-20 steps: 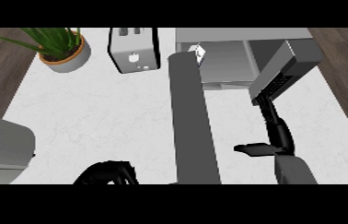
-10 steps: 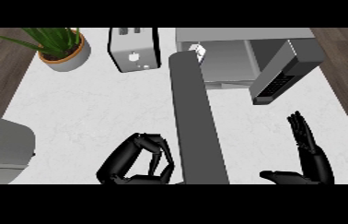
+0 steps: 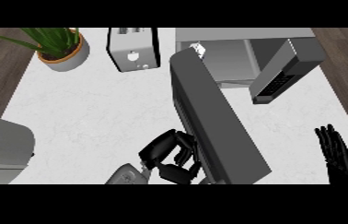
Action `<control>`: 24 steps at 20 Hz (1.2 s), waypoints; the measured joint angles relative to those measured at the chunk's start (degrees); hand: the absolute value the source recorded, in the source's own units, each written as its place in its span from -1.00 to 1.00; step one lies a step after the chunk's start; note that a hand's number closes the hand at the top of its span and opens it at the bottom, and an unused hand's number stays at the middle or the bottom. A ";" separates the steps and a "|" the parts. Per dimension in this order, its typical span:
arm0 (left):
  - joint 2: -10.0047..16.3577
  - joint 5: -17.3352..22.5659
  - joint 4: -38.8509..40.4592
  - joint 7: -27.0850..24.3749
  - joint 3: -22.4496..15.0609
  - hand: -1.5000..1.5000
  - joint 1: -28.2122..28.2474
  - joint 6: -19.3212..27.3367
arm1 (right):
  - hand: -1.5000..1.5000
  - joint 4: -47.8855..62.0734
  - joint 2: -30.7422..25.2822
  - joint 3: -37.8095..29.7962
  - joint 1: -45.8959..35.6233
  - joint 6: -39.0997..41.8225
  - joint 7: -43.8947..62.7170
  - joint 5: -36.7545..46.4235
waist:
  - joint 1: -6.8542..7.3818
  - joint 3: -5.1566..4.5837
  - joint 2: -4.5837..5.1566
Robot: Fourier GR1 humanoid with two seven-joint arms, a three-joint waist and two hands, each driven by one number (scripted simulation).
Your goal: Pick up the milk, place it into the microwave and close the microwave
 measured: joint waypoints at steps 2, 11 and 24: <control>0.06 2.83 3.89 -1.11 -4.33 1.00 -2.77 2.62 | -1.00 -1.84 -0.87 -0.44 1.02 1.86 0.10 -1.49 | -0.44 -0.01 0.08; 0.18 15.67 11.42 -1.16 -19.38 1.00 -10.94 19.63 | -1.00 -9.23 -3.39 -0.91 1.25 5.11 2.72 -6.35 | -3.57 -0.13 0.55; 0.03 29.05 10.43 -5.04 -20.57 1.00 -17.99 36.48 | -1.00 -17.10 -8.18 0.19 -0.50 9.68 8.03 -12.36 | -8.83 -0.52 1.77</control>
